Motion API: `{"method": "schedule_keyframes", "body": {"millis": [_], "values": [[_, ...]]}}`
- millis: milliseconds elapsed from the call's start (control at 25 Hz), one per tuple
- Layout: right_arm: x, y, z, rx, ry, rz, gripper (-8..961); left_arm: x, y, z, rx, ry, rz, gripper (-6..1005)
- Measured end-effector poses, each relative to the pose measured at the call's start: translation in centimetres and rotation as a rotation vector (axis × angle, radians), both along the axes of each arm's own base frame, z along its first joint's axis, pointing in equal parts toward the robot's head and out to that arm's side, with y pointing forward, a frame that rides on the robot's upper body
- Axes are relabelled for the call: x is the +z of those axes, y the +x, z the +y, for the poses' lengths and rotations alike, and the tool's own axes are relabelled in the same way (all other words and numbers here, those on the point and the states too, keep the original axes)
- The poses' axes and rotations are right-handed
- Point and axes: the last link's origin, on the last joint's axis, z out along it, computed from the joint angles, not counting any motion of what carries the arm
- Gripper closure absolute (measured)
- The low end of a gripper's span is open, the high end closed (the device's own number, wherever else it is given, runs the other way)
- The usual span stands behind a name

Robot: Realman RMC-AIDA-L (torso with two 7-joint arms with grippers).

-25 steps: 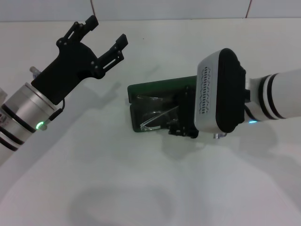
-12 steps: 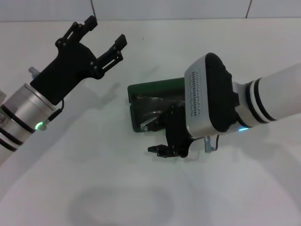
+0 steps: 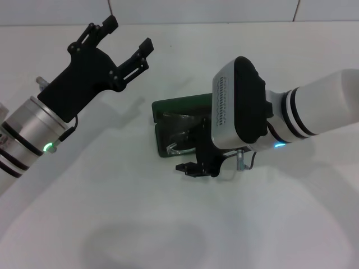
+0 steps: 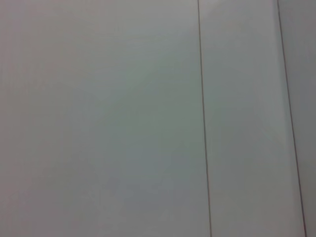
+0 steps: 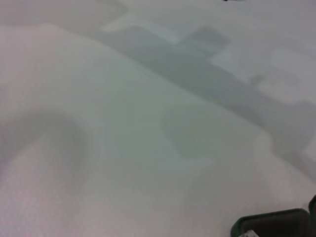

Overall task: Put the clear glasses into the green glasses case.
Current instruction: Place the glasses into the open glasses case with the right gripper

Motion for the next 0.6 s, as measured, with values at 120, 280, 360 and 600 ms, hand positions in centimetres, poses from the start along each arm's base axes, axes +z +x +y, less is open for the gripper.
{"method": "schedule_keyframes", "body": {"millis": [120,280,360,600], "values": [[0.03,-0.12,0.18,0.002,0.011,0.005,496,0.02,0.00,0.01,0.000,0.000,0.000,147],[0.00,-0.09,0.61,0.002,0.045,0.014,496,0.03,-0.01,0.02,0.000,0.001,0.000,147],[-0.10,0.01,0.64,0.003,0.051,0.013,496,0.05,-0.02,0.03,0.000,0.001,0.001,147],[0.06,-0.62,-0.14,-0.004,0.011,0.041,496,0.09,-0.16,-0.01,0.004,0.001,0.002,146]]}}
